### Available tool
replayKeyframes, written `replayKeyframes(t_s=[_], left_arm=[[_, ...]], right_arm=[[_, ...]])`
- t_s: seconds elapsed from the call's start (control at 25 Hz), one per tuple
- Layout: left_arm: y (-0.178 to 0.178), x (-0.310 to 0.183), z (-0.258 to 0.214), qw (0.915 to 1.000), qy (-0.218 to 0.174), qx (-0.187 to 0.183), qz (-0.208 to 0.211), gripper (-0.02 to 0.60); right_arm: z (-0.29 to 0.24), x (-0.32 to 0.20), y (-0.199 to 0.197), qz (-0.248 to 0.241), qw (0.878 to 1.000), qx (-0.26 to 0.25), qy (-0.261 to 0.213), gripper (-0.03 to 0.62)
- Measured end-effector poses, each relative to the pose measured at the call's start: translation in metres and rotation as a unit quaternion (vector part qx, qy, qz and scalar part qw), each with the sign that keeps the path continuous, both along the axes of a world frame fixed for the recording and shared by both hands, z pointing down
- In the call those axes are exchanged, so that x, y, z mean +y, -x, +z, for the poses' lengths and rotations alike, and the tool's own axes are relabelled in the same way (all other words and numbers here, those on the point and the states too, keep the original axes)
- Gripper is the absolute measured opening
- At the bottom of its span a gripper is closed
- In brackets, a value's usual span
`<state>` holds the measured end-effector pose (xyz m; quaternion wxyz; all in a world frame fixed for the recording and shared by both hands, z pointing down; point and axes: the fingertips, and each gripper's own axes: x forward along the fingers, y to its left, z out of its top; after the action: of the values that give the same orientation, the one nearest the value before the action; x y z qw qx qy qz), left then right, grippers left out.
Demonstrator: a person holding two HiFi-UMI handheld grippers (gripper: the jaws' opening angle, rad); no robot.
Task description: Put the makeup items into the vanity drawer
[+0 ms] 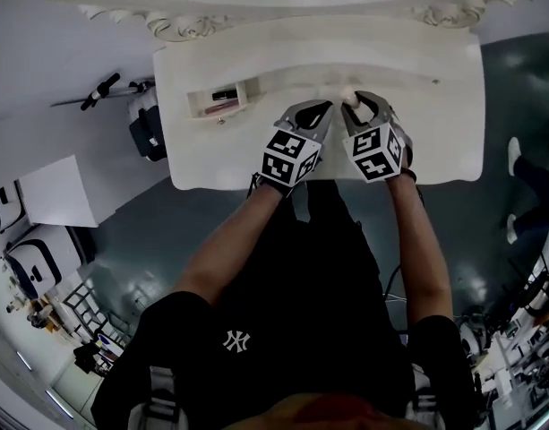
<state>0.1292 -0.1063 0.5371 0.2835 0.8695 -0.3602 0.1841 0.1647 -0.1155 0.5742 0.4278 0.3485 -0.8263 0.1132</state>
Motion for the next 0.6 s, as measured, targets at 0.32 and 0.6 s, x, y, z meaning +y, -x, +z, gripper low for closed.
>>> replayKeyframes(t_s=[0.32,0.6], left_arm=[[0.078,0.013,-0.019,0.9981,-0.017,-0.004,-0.059,0.000],[0.154,0.022,-0.034,0.9920,-0.030,-0.007,-0.122,0.000]], right_arm=[[-0.026,0.006,0.085,-0.066,0.997,-0.017,-0.025,0.163],[-0.041,0.014,0.167,-0.135,0.990,-0.025,-0.038,0.163]])
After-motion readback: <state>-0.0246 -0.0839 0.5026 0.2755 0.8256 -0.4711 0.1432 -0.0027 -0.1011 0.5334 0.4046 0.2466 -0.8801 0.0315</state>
